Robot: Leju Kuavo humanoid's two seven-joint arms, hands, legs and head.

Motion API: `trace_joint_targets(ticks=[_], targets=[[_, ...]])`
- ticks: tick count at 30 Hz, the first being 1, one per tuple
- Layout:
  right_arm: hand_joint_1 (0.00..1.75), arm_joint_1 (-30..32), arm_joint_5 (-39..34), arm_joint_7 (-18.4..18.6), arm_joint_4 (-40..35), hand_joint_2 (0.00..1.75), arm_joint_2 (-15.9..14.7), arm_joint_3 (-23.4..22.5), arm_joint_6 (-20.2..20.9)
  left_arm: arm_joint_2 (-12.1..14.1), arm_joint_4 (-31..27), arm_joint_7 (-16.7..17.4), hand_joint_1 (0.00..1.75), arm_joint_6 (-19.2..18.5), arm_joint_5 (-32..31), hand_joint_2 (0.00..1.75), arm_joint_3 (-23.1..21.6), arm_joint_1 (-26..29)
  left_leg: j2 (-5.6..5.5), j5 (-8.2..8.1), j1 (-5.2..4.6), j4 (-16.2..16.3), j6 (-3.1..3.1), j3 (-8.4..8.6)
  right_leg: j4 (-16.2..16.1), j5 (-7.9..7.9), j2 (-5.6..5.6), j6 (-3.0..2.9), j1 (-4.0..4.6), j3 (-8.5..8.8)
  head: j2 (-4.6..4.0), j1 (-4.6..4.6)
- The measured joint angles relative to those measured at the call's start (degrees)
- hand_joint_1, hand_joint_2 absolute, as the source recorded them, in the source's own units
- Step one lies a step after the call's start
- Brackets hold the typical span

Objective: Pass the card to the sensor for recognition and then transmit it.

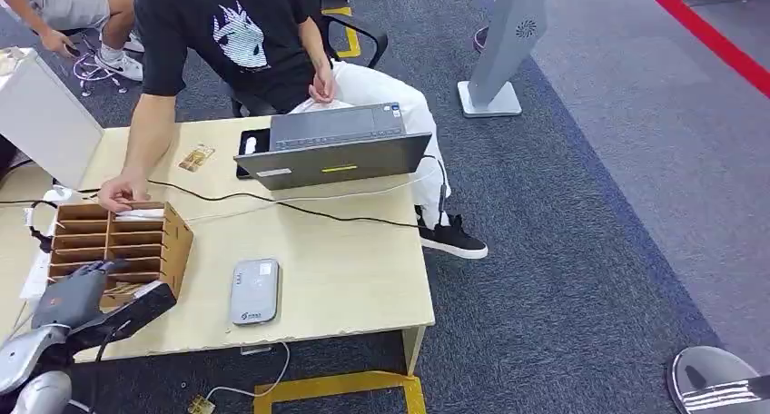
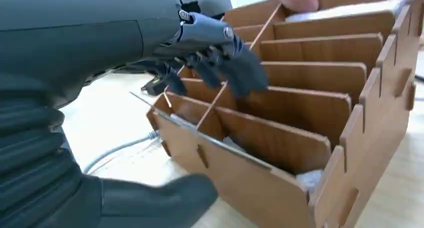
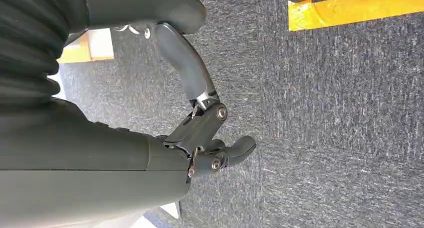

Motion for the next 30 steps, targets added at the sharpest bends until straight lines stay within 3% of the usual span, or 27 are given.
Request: trace_joint_targets(ticks=[25, 30], targets=[[0.0, 0.02, -0.35, -0.02, 0.0, 1.75, 0.0, 0.0, 0.63, -1.51, 0.04, 0.42, 1.75, 2.86, -1.0, 1.75, 0.13, -0.79, 0.01, -0.01, 0.0, 0.0, 0.0, 0.0, 0.0, 0.0, 0.03, 0.0, 0.0, 0.0, 0.0, 0.02], [0.0, 0.49, -2.1, -0.48, 0.02, 1.75, -0.09, -0.02, 1.26, -4.24, 0.0, -0.55, 1.75, 6.53, -1.57, 1.75, 0.96, -0.51, -0.03, -0.01, -0.01, 0.01, 0.0, 0.0, -0.01, 0.0, -0.01, 0.0, -0.01, 0.0, 0.0, 0.02]])
